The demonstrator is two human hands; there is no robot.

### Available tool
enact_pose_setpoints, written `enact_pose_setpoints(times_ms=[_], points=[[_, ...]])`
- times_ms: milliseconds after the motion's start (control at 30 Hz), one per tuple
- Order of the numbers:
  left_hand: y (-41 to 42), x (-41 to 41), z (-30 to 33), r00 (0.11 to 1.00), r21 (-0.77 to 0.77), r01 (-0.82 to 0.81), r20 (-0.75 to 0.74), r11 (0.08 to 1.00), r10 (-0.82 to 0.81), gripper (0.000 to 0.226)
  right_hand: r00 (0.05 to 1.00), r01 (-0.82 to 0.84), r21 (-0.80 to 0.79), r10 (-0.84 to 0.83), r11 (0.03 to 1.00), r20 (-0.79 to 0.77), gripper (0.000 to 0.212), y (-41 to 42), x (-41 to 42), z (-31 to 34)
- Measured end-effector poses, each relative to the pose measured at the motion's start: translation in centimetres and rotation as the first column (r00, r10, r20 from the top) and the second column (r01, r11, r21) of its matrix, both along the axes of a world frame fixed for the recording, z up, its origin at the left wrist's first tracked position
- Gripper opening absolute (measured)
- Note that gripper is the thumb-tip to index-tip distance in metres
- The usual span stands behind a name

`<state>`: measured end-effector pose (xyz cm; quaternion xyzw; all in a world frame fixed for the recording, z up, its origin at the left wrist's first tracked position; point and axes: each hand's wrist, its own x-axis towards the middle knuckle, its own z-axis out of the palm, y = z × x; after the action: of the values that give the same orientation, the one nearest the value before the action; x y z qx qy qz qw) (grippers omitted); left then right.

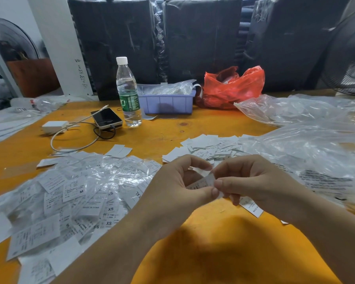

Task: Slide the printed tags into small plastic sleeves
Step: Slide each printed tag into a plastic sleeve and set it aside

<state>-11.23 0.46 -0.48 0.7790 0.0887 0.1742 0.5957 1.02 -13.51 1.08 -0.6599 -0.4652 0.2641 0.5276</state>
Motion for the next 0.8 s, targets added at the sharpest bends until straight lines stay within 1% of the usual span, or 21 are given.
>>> enact_pose_setpoints(times_ms=[167, 267, 367, 433, 500, 567, 633, 667, 800], points=[[0.0, 0.0, -0.1, 1.000, 0.023, -0.012, -0.010, 1.000, 0.012, 0.037, 0.999, -0.003, 0.013, 0.003, 1.000, 0.048, 0.008, -0.1, 0.3, 0.2], [0.3, 0.0, 0.0, 0.999, 0.035, -0.053, -0.002, 0.998, 0.053, 0.027, 0.999, 0.017, 0.016, -0.018, 1.000, 0.034, 0.024, -0.2, 0.4, 0.3], [0.4, -0.1, 0.1, 0.997, 0.065, -0.070, 0.021, 0.995, 0.069, 0.016, 0.998, 0.063, 0.032, -0.064, 0.997, 0.027, 0.029, -0.3, 0.6, 0.4], [0.2, -0.3, 0.1, 0.994, 0.201, -0.113, 0.029, 0.973, 0.109, 0.021, 0.997, 0.076, 0.044, -0.076, 0.996, 0.014, 0.028, -0.3, 0.6, 0.4], [-0.1, -0.4, -0.1, 0.987, 0.374, -0.161, 0.058, 0.913, 0.150, 0.034, 0.997, 0.082, 0.042, -0.083, 0.996, 0.006, 0.027, -0.3, 0.6, 0.4], [-0.5, -0.5, -0.2, 0.984, 0.483, -0.180, 0.089, 0.857, 0.156, 0.046, 0.997, 0.078, 0.034, -0.078, 0.996, -0.005, 0.023, -0.3, 0.5, 0.3], [-0.7, -0.5, -0.3, 0.981, 0.546, -0.192, 0.102, 0.815, 0.163, 0.053, 0.998, 0.063, 0.024, -0.063, 0.998, -0.024, 0.022, -0.2, 0.5, 0.2], [-0.7, -0.4, -0.4, 0.980, 0.562, -0.200, 0.115, 0.803, 0.164, 0.053, 0.998, 0.057, 0.023, -0.056, 0.998, -0.037, 0.022, -0.2, 0.4, 0.2], [-0.8, -0.4, -0.2, 0.971, 0.562, -0.237, 0.169, 0.793, 0.170, 0.036, 0.995, 0.047, 0.035, -0.044, 0.998, -0.091, 0.025, -0.1, 0.5, 0.2]])
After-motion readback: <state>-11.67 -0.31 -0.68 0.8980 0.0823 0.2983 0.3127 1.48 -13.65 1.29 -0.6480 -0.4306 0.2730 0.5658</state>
